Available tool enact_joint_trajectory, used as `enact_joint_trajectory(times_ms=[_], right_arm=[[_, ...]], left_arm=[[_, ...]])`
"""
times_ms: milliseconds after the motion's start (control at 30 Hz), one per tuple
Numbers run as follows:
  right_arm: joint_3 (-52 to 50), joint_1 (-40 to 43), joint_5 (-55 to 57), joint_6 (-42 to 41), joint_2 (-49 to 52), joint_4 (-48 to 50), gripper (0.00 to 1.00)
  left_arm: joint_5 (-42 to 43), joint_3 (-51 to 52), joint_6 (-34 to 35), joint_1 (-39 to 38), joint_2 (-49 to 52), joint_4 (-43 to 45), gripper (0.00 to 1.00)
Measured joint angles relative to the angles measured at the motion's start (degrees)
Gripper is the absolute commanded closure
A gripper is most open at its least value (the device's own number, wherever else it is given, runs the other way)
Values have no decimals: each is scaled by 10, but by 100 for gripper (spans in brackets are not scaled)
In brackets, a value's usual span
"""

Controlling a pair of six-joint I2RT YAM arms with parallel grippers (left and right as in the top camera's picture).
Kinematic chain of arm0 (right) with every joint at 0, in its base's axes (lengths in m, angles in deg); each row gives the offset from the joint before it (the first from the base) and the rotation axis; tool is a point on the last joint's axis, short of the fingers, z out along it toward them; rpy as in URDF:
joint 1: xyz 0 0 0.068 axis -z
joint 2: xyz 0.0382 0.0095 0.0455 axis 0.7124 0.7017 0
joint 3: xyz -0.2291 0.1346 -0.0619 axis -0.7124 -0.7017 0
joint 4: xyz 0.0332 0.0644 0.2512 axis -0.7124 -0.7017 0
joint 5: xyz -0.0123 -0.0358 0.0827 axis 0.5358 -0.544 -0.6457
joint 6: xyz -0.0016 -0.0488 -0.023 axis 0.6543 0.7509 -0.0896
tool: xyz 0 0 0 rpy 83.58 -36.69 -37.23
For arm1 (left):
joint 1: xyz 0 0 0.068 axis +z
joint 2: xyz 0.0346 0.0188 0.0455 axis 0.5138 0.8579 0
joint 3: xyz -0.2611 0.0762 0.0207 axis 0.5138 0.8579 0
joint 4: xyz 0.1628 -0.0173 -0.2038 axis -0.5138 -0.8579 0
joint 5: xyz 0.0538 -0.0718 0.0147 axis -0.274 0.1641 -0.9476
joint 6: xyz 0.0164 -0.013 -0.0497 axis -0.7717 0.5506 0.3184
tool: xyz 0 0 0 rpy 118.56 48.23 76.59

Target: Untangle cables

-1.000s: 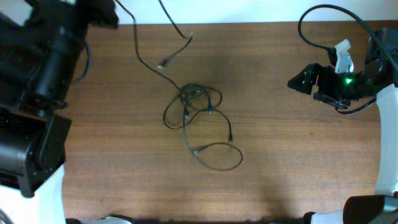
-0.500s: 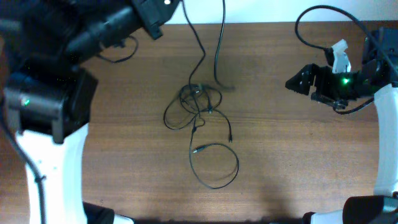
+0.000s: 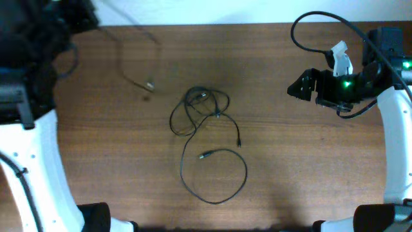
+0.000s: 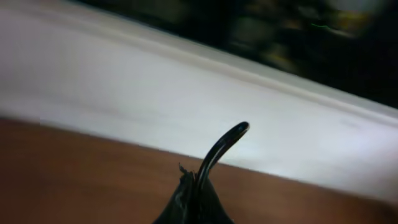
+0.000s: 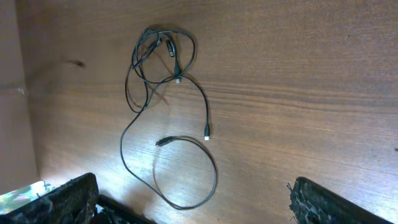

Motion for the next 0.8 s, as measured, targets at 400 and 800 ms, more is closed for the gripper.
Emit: enact_joint_trajectory(times_ms=[400, 800], right_arm=[[0, 0, 0, 0, 0, 0, 1], [0, 0, 19, 0, 0, -15, 1]], left_arm=[[-106, 0, 17, 363, 0, -145, 100], [-167, 57, 43, 383, 29, -143, 100]])
